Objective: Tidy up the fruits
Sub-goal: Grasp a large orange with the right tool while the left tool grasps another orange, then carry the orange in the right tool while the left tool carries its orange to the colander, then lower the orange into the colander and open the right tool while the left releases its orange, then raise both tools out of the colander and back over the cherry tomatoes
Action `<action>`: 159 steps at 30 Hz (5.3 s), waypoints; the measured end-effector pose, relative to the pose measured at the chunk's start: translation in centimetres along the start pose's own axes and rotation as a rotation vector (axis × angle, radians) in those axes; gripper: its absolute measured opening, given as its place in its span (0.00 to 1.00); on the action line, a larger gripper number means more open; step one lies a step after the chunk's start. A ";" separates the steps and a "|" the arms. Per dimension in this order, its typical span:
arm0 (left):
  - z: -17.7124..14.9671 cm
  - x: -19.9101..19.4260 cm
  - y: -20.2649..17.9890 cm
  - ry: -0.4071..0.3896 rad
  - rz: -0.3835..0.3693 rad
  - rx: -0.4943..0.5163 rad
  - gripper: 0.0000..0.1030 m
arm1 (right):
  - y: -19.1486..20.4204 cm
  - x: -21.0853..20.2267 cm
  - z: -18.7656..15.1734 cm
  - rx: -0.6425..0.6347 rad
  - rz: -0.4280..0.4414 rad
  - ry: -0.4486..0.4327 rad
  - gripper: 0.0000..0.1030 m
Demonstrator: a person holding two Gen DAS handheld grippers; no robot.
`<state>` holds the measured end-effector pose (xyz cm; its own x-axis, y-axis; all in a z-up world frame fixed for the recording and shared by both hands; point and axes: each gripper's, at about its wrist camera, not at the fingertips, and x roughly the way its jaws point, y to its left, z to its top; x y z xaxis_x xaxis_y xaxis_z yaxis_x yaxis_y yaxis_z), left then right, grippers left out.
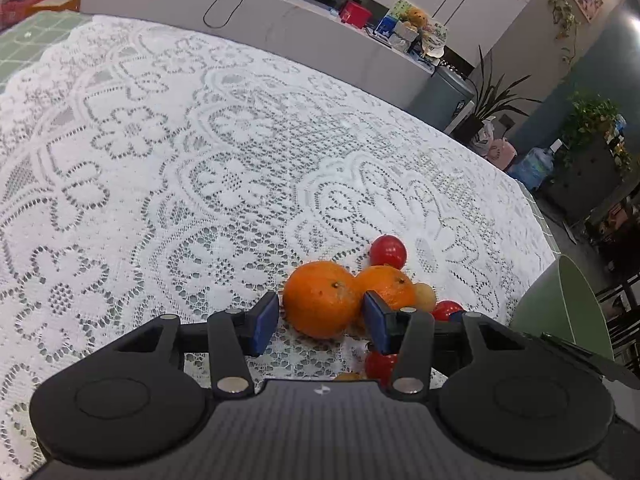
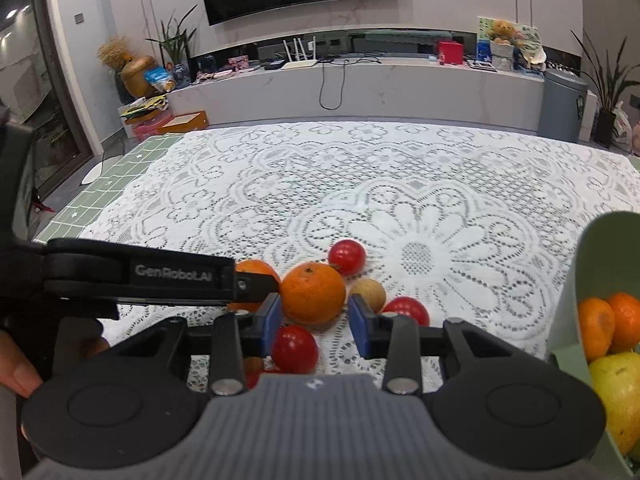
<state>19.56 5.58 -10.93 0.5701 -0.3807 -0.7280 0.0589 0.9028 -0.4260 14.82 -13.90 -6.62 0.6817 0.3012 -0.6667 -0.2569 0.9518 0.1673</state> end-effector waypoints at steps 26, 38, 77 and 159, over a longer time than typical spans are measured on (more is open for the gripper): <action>0.4 -1.4 0.6 -0.078 0.084 -0.030 0.48 | 2.3 3.0 0.4 -0.157 -0.063 -0.020 0.45; 0.3 -1.4 0.5 -0.075 0.096 -0.011 0.48 | 3.4 4.3 0.1 -0.239 -0.121 -0.001 0.41; -2.8 -11.2 -8.4 -0.203 0.061 0.163 0.48 | 0.4 -9.2 -0.7 -0.111 -0.197 -0.185 0.39; -4.4 2.0 -24.6 0.046 -0.081 0.624 0.62 | -15.6 -14.8 -1.1 0.354 -0.438 -0.154 0.63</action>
<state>15.64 -18.31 -4.28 0.5088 -0.4486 -0.7348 0.5752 0.8122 -0.0975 7.95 -33.26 -0.16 0.7716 -0.1453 -0.6193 0.2979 0.9428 0.1499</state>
